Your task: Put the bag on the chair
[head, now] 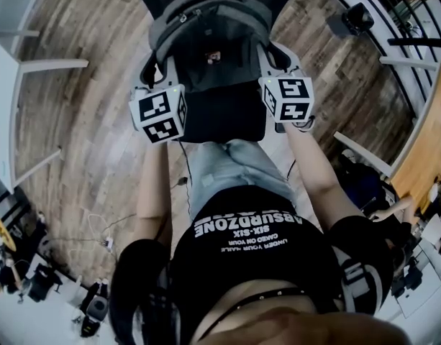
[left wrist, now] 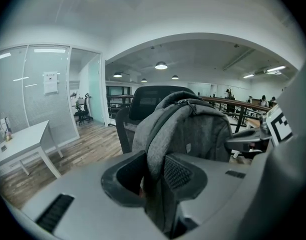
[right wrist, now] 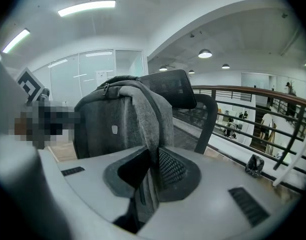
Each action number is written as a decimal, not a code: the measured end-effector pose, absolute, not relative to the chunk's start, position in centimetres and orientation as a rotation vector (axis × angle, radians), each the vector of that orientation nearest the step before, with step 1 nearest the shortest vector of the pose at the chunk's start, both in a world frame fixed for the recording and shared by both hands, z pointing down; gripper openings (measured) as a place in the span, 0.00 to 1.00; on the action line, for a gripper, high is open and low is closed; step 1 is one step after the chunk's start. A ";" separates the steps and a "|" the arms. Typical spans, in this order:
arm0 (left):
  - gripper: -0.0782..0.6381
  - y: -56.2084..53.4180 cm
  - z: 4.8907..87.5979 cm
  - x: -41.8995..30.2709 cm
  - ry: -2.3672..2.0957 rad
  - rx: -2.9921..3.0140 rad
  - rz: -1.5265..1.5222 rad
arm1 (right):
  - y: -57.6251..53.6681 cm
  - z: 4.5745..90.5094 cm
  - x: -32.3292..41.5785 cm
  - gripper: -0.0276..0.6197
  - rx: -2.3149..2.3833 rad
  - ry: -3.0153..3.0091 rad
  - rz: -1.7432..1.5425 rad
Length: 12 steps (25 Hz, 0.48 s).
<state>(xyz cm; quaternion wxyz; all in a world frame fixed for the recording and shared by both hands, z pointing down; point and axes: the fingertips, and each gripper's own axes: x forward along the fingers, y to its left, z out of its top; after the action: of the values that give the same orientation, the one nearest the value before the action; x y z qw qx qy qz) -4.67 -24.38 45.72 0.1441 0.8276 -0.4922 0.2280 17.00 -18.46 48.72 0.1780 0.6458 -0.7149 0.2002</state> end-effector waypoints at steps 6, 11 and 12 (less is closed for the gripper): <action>0.25 -25.4 46.9 -4.9 -1.414 2.374 0.684 | -19.5 49.9 16.7 0.14 1.815 -2.021 0.576; 0.25 -26.1 47.4 -5.1 -1.402 2.380 0.711 | -20.2 50.7 16.6 0.14 1.819 -2.016 0.589; 0.25 -26.2 47.6 -5.1 -1.402 2.379 0.714 | -20.3 50.8 16.6 0.14 1.822 -2.016 0.592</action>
<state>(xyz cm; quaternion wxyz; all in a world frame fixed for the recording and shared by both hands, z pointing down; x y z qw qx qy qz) -5.08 -26.21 47.57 0.1440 0.8254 -0.4864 0.2477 16.64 -20.29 50.81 0.1793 0.6446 -0.7131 0.2093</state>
